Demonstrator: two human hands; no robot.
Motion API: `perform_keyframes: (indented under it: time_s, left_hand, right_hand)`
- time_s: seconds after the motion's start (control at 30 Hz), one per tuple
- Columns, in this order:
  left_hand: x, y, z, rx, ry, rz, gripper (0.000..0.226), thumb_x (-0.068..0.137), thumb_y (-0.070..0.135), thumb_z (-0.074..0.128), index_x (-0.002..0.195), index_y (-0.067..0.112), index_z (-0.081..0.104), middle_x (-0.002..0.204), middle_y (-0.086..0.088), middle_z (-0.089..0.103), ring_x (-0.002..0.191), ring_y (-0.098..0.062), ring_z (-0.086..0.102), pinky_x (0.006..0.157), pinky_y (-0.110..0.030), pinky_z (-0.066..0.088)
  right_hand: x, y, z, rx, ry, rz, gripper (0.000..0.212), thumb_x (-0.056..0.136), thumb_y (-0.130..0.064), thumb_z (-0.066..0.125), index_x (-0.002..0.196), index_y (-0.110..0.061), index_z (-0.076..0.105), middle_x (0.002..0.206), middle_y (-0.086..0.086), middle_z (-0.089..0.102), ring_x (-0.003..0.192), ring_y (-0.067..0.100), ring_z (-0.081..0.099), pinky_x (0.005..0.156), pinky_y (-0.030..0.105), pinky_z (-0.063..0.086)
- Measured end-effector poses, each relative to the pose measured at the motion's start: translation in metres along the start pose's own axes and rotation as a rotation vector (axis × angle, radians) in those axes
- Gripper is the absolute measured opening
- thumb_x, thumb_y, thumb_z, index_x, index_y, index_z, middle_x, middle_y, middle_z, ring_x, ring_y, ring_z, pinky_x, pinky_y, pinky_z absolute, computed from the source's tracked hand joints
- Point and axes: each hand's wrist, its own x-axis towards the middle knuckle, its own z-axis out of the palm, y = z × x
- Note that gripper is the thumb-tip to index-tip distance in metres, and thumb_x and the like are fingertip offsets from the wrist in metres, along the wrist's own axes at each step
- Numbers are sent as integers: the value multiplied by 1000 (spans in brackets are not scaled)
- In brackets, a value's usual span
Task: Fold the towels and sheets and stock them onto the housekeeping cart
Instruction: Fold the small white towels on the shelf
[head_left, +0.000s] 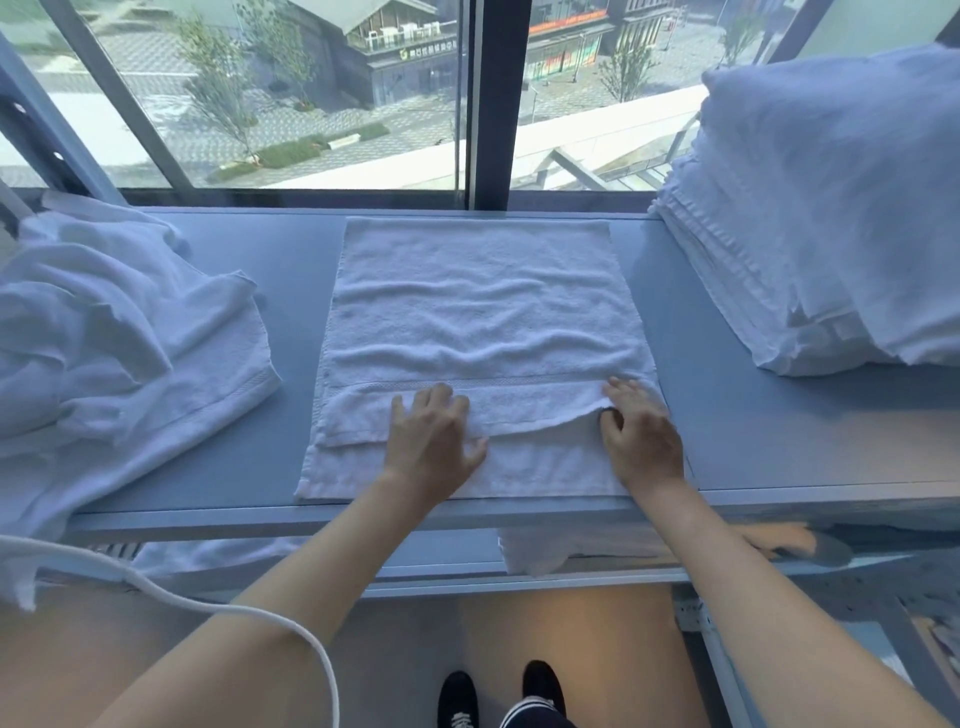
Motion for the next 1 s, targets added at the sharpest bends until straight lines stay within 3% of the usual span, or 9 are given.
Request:
perform_keyframes:
  time_s: [0.1, 0.23, 0.33, 0.4, 0.57, 0.7, 0.8, 0.9, 1.0]
  left_hand:
    - [8, 19, 5, -39, 31, 86, 40, 93, 46, 57, 118, 16, 61, 129, -5, 58, 117, -29, 55, 103, -49, 40]
    - [9, 10, 3, -85, 97, 118, 19, 85, 14, 63, 104, 11, 67, 114, -8, 65, 102, -35, 62, 87, -45, 48]
    - [-8, -32, 2, -133, 185, 91, 31, 77, -6, 66, 102, 11, 73, 112, -6, 70, 97, -36, 66, 77, -43, 52]
    - [-23, -67, 1, -203, 252, 60, 42, 76, -13, 68, 108, 13, 76, 118, -4, 72, 105, -34, 68, 77, -43, 56]
    - [-32, -93, -7, -328, 239, -10, 36, 85, -13, 69, 109, 11, 79, 122, -3, 74, 118, -28, 68, 86, -43, 59]
    - [2, -87, -37, -359, 257, -18, 25, 95, -5, 65, 113, 5, 78, 120, -10, 75, 114, -33, 70, 92, -46, 57]
    - [12, -87, -62, -365, 383, -27, 27, 95, -3, 65, 114, 11, 79, 120, -6, 75, 113, -28, 70, 90, -42, 57]
    - [-16, -90, -64, -322, 450, 31, 31, 93, -3, 66, 115, 15, 78, 122, 0, 74, 116, -23, 68, 95, -37, 55]
    - [-67, -86, -34, -337, 372, -2, 32, 93, 1, 59, 115, 15, 78, 125, -2, 73, 118, -26, 67, 98, -41, 54]
  right_hand:
    - [0, -3, 4, -10, 13, 14, 38, 98, -9, 57, 135, -4, 65, 145, 12, 59, 144, 28, 46, 120, 48, 34]
    - [0, 2, 3, -26, 16, -3, 38, 98, -5, 56, 136, -7, 65, 146, 8, 59, 143, 27, 47, 118, 47, 37]
    - [1, 18, -2, -49, -26, -43, 53, 92, 8, 50, 139, -12, 63, 149, 3, 56, 145, 24, 45, 118, 44, 38]
    - [1, 31, -7, -44, -25, -62, 60, 89, 14, 47, 140, -13, 63, 149, 1, 56, 145, 23, 45, 118, 42, 38]
    - [8, 40, -5, -47, 15, -121, 56, 89, 18, 46, 135, -7, 66, 144, 9, 61, 140, 30, 51, 116, 46, 42]
    - [46, 30, -23, -60, -114, -70, 51, 95, 12, 44, 136, -9, 66, 145, 14, 59, 142, 31, 48, 114, 44, 42]
    - [60, 17, -52, -48, 35, -92, 42, 97, 7, 50, 129, -9, 70, 134, 18, 66, 132, 35, 58, 104, 46, 49]
    - [30, 14, -71, -56, 136, -191, 45, 94, 10, 52, 129, -12, 70, 134, 7, 68, 132, 27, 59, 104, 42, 49]
    - [-37, 22, -58, -63, 0, -144, 52, 91, 14, 54, 133, -14, 68, 138, 5, 65, 134, 26, 57, 106, 45, 50]
